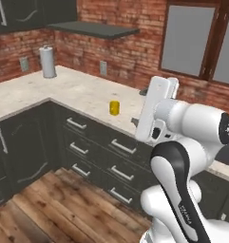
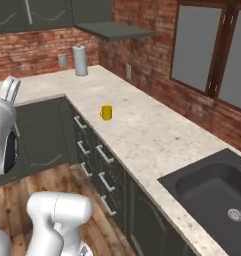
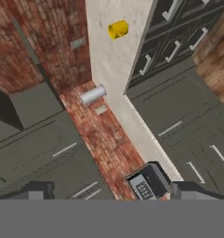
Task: Move the mug from next to the sink to the open cabinet. Then, move the bowl with the peach to the fridge to clear the area for faucet cleaning.
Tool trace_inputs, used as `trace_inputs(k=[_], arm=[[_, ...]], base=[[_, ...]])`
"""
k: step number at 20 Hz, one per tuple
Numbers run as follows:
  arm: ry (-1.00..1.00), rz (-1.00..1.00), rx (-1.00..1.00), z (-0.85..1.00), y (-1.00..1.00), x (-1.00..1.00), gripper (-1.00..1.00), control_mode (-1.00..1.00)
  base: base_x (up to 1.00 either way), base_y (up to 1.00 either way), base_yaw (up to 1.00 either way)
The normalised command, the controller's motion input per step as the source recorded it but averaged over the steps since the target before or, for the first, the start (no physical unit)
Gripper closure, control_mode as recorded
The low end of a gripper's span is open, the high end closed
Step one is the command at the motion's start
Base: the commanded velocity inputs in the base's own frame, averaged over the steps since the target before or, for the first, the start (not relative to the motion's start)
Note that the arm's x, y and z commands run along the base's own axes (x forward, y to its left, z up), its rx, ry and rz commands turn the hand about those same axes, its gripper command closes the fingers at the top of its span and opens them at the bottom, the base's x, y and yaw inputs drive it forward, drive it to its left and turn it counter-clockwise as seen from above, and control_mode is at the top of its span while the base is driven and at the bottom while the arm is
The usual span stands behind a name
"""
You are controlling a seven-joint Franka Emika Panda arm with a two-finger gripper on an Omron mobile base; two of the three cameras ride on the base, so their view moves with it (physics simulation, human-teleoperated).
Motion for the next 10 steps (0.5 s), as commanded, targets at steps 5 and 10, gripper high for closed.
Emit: trace_inputs(k=[5, 10], arm=[[0.00, 0.00, 0.00, 0.00, 0.00, 0.00, -1.00, 1.00], [0.00, 0.00, 0.00, 0.00, 0.00, 0.00, -1.00, 1.00]], base=[[1.00, 0.95, -0.53], [0.91, 0.99, -0.59]])
